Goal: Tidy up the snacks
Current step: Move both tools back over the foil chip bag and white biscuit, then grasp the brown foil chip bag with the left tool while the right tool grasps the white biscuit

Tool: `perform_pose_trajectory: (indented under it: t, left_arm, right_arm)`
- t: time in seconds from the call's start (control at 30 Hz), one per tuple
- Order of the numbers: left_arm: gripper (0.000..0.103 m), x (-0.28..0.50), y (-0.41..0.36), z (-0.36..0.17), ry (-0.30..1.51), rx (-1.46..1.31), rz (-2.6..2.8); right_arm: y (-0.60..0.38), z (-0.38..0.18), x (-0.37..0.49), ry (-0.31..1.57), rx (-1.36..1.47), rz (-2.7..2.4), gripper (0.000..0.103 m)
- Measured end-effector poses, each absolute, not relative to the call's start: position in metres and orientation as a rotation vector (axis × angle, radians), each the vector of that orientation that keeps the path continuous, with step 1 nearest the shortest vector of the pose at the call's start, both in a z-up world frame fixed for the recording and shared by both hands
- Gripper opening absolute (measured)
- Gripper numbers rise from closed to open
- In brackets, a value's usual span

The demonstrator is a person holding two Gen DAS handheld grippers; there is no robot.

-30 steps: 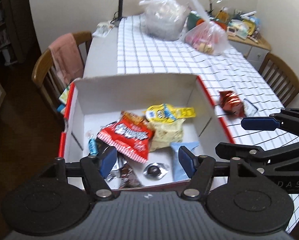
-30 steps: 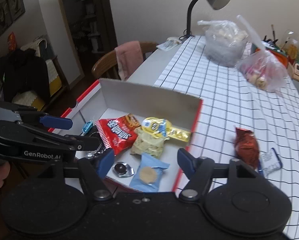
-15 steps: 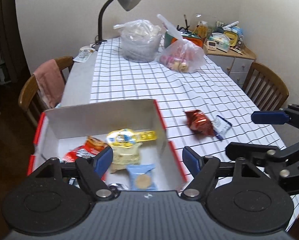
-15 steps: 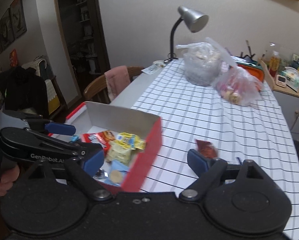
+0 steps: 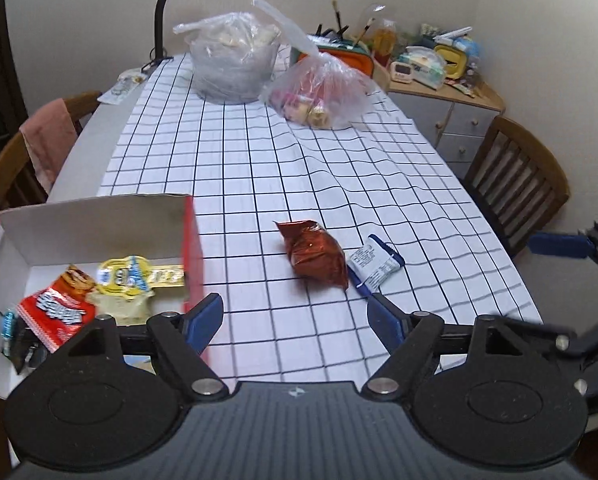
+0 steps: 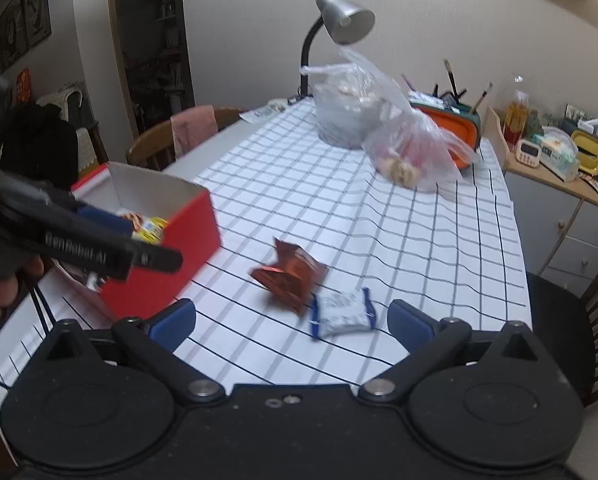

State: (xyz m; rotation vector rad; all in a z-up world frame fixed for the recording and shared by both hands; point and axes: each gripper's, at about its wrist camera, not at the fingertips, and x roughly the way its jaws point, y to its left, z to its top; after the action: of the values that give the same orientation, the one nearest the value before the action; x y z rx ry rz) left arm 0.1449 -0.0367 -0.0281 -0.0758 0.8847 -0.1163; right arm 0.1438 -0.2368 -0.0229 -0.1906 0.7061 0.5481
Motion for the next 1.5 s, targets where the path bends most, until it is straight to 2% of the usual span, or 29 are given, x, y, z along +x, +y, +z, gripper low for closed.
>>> perform_pose_trajectory:
  t: [0.27,0.7,0.87,1.3,1.5]
  left_arm:
    - [0.079,0.202,-0.073,-0.05,0.996,-0.105,-0.086]
    - [0.079,0.283,-0.079,-0.1,1.172,-0.153,0.029]
    - [0.079,0.307,-0.072,-0.115,1.225,-0.261,0.039]
    - [0.079,0.336,-0.067,-0.153,1.313,-0.343,0.093]
    - [0.079,0.338,-0.07,-0.166,1.341,-0.35,0.09]
  right_arm:
    - [-0.261,-0.057,0.181,0.787,-0.195,0.573,0.102]
    - [-0.245,-0.121,0.244,0.923,-0.221,0.571,0.102]
    - [-0.23,-0.137,0.266,0.943,-0.276,0.571,0.101]
    - [-0.202,-0.164,0.293,0.949,-0.331,0.567,0.1]
    - [-0.2,-0.173,0.293,0.963,-0.338,0.563,0.095]
